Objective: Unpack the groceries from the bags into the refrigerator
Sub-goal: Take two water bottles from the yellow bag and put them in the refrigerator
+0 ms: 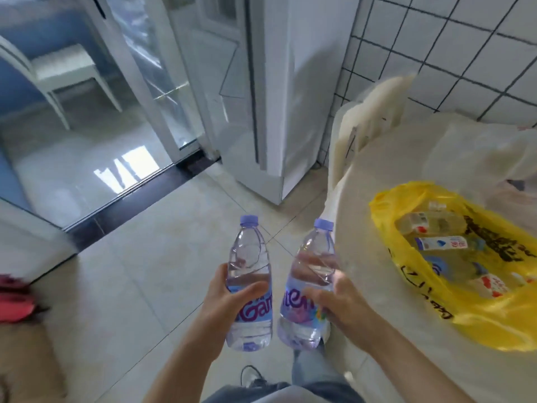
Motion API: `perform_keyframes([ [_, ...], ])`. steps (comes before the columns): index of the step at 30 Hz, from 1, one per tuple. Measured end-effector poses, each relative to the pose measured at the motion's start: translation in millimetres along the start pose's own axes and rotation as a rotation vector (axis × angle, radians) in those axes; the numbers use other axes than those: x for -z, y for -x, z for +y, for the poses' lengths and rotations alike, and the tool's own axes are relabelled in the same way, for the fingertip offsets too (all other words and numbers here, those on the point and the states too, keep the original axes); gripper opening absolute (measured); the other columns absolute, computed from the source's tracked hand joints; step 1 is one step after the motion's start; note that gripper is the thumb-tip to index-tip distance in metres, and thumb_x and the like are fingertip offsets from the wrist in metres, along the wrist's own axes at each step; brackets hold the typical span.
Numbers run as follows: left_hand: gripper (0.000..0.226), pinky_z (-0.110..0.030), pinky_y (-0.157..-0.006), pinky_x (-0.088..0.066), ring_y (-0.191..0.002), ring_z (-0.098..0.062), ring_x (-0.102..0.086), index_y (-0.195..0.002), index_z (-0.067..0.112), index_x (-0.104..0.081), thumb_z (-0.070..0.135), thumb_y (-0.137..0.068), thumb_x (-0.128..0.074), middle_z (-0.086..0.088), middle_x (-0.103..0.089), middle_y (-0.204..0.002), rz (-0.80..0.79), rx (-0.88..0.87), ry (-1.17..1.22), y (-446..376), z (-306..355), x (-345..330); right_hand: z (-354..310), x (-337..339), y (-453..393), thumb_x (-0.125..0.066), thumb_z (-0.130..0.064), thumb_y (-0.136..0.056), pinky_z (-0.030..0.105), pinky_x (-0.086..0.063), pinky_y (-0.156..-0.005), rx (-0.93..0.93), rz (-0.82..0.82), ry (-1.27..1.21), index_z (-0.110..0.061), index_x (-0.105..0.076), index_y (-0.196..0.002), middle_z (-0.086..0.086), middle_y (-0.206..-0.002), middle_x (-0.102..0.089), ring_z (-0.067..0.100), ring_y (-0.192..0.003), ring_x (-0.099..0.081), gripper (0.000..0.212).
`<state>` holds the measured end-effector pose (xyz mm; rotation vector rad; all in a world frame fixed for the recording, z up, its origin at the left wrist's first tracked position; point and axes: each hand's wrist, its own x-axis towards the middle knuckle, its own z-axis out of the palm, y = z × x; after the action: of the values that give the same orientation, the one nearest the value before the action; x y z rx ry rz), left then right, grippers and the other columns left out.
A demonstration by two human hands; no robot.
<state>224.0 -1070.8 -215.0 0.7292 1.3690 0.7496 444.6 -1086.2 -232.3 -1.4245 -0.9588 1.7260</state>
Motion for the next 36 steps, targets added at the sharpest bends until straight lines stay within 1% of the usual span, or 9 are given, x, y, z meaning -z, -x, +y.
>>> perform_keyframes([
  [2, 0.071, -0.042, -0.070, -0.058, -0.083, -0.032, -0.073, -0.116, 0.016, -0.055, 0.025, -0.055, -0.090, -0.014, -0.072, -0.099, 0.056, 0.008, 0.037, 16.4, -10.2, 30.4, 5.2, -34.5, -0.2, -0.082, -0.026, -0.071, 0.050, -0.050, -0.096, -0.025, -0.045, 0.039, -0.020, -0.049, -0.130, 0.005, -0.118, -0.068, 0.026, -0.110, -0.065, 0.067],
  [5, 0.064, -0.038, -0.065, -0.058, -0.080, -0.029, -0.073, -0.113, 0.020, -0.055, 0.024, -0.055, -0.081, -0.013, -0.072, -0.098, 0.143, 0.015, 0.103, 37.0, -22.2, 67.6, 12.6, -82.4, -1.9, -0.091, -0.022, -0.061, 0.047, -0.055, -0.088, -0.069, -0.057, 0.018, -0.025, -0.039, -0.121, 0.009, -0.116, -0.067, 0.025, -0.103, -0.069, 0.080],
  [8, 0.064, -0.041, -0.070, -0.059, -0.083, -0.030, -0.073, -0.111, 0.023, -0.054, 0.024, -0.054, -0.082, -0.012, -0.071, -0.101, 0.224, 0.022, 0.153, 49.9, -29.8, 100.0, 10.3, -122.9, -5.2, -0.088, -0.019, -0.062, 0.037, -0.059, -0.078, -0.107, -0.126, 0.012, -0.026, -0.034, -0.119, 0.011, -0.118, -0.063, 0.023, -0.099, -0.070, 0.078],
  [13, 0.069, -0.046, -0.076, -0.059, -0.085, -0.031, -0.072, -0.114, 0.020, -0.054, 0.028, -0.051, -0.083, -0.013, -0.071, -0.102, 0.341, 0.037, 0.215, 56.9, -36.1, 143.2, 9.4, -169.8, -29.3, -0.088, -0.028, -0.059, 0.036, -0.058, -0.078, -0.120, -0.161, 0.080, -0.028, -0.036, -0.115, 0.009, -0.120, -0.056, 0.024, -0.107, -0.063, 0.076],
  [15, 0.065, -0.048, -0.078, -0.059, -0.087, -0.031, -0.072, -0.113, 0.022, -0.054, 0.027, -0.055, -0.083, -0.013, -0.070, -0.104, 0.370, 0.038, 0.235, 53.3, -34.2, 158.5, 6.3, -183.7, -45.2, -0.081, -0.033, -0.058, 0.037, -0.057, -0.082, -0.117, -0.169, 0.115, -0.029, -0.037, -0.115, 0.009, -0.120, -0.055, 0.024, -0.112, -0.058, 0.072],
  [19, 0.050, -0.048, -0.079, -0.059, -0.088, -0.031, -0.072, -0.111, 0.024, -0.055, 0.015, -0.069, -0.082, -0.012, -0.070, -0.104, 0.427, 0.031, 0.251, 31.6, -23.6, 190.8, -6.5, -211.4, -83.6, -0.081, -0.033, -0.053, 0.043, -0.057, -0.087, -0.138, -0.184, 0.133, -0.027, -0.040, -0.116, 0.011, -0.117, -0.061, 0.025, -0.108, -0.062, 0.076],
  [27, 0.056, -0.046, -0.077, -0.059, -0.087, -0.031, -0.072, -0.109, 0.026, -0.055, 0.021, -0.061, -0.083, -0.011, -0.071, -0.102, 0.462, -0.012, 0.283, -43.9, 47.2, 241.7, -58.4, -258.2, -185.8, -0.081, -0.017, -0.073, 0.046, -0.056, -0.089, -0.096, -0.218, 0.173, -0.027, -0.041, -0.116, 0.006, -0.116, -0.063, 0.023, -0.105, -0.064, 0.060],
  [31, 0.055, -0.044, -0.075, -0.060, -0.085, -0.030, -0.072, -0.112, 0.025, -0.054, 0.021, -0.064, -0.081, -0.010, -0.071, -0.102, 0.451, -0.023, 0.268, -89.3, 88.8, 262.5, -93.8, -273.0, -240.2, -0.085, -0.021, -0.068, 0.051, -0.055, -0.089, -0.070, -0.251, 0.187, -0.024, -0.041, -0.118, 0.007, -0.117, -0.064, 0.025, -0.105, -0.066, 0.067],
  [36, 0.065, -0.047, -0.078, -0.059, -0.089, -0.032, -0.071, -0.117, 0.023, -0.051, 0.029, -0.059, -0.080, -0.012, -0.069, -0.107, 0.416, -0.008, 0.238, -148.9, 134.5, 288.9, -131.7, -285.6, -303.6, -0.085, -0.030, -0.061, 0.047, -0.056, -0.087, -0.019, -0.249, 0.239, -0.024, -0.041, -0.115, 0.006, -0.114, -0.064, 0.023, -0.103, -0.067, 0.070],
])
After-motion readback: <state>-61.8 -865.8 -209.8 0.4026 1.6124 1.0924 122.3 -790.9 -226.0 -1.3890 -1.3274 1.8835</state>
